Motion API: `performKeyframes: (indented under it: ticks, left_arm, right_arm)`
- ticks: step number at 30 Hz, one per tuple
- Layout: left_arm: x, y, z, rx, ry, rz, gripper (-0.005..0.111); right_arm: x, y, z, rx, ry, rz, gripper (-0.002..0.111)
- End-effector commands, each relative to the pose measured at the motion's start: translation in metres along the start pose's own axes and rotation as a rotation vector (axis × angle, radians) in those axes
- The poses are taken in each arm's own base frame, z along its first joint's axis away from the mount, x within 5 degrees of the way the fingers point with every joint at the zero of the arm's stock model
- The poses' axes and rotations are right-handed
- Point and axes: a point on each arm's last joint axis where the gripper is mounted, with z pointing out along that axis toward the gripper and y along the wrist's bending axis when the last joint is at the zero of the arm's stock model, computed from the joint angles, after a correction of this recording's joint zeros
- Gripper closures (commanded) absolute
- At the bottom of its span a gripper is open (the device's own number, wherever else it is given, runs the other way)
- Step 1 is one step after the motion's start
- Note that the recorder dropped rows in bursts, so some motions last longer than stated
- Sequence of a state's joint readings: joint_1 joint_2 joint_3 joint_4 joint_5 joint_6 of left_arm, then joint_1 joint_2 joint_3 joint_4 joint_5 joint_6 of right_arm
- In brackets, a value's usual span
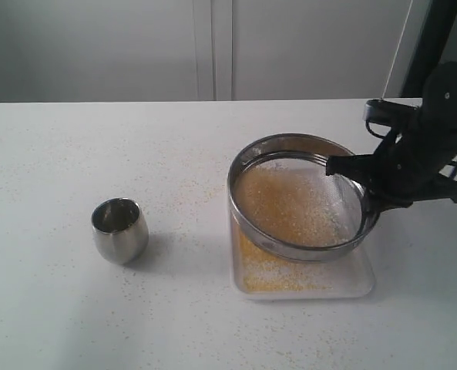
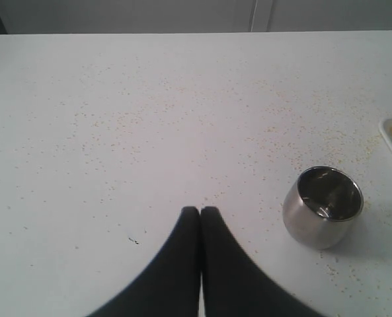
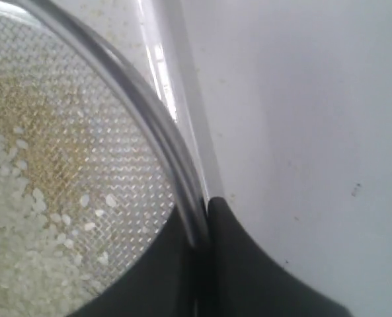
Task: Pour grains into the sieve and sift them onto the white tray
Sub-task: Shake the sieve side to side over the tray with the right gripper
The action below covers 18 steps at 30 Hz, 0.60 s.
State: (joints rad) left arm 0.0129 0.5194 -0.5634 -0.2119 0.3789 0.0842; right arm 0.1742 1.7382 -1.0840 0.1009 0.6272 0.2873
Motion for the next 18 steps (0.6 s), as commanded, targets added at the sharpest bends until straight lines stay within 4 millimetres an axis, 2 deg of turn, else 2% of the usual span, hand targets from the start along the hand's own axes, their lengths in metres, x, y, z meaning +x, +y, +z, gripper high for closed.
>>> performKeyframes:
  ticks: [1,3,5,7,8,10,11,12,13,15,16,17,18]
  left_arm:
    - [0.002,0.000,-0.001,0.001,0.000,-0.002,0.107]
    - [0.002,0.000,-0.001,0.001,0.000,-0.002,0.107]
    - [0.002,0.000,-0.001,0.001,0.000,-0.002,0.107]
    - [0.002,0.000,-0.001,0.001,0.000,-0.002,0.107]
    - [0.002,0.000,-0.001,0.001,0.000,-0.002,0.107]
    - [0.002,0.000,-0.001,0.001,0.000,-0.002,0.107]
    - [0.002,0.000,-0.001,0.001,0.000,-0.002,0.107]
    - [0.002,0.000,-0.001,0.001,0.000,-0.002,0.107]
    - [0.002,0.000,-0.001,0.001,0.000,-0.002,0.107]
    - [0.002,0.000,-0.001,0.001,0.000,-0.002,0.107]
    - [0.002,0.000,-0.001,0.001,0.000,-0.002,0.107]
    - [0.002,0.000,-0.001,0.001,0.000,-0.002,0.107]
    - [0.001,0.000,-0.001,0.001,-0.002,-0.002,0.107]
  right_arm:
    - [-0.021,0.010,0.011,-0.093,-0.109,0.149,0.108]
    - [-0.028,0.009,0.013,-0.038,0.063,0.109,0.108]
    - [-0.014,0.004,0.001,0.054,0.156,0.001,0.108]
    - [0.003,0.000,-0.016,0.108,0.074,-0.048,0.108]
    - [0.004,0.001,-0.020,0.076,-0.021,-0.056,0.108]
    - [-0.007,0.006,-0.016,-0.028,-0.179,-0.003,0.108]
    - [-0.020,0.009,-0.011,-0.046,-0.187,0.034,0.108]
    - [-0.033,0.008,-0.001,-0.028,-0.118,0.068,0.108]
    - [-0.039,0.006,0.006,0.020,0.023,0.065,0.108]
    - [-0.030,0.000,0.009,0.121,0.239,-0.043,0.108]
    - [-0.019,-0.003,0.004,0.170,0.250,-0.096,0.108]
    - [-0.011,-0.004,-0.003,0.183,0.201,-0.101,0.108]
    - [-0.004,-0.004,-0.012,0.142,0.074,-0.093,0.108]
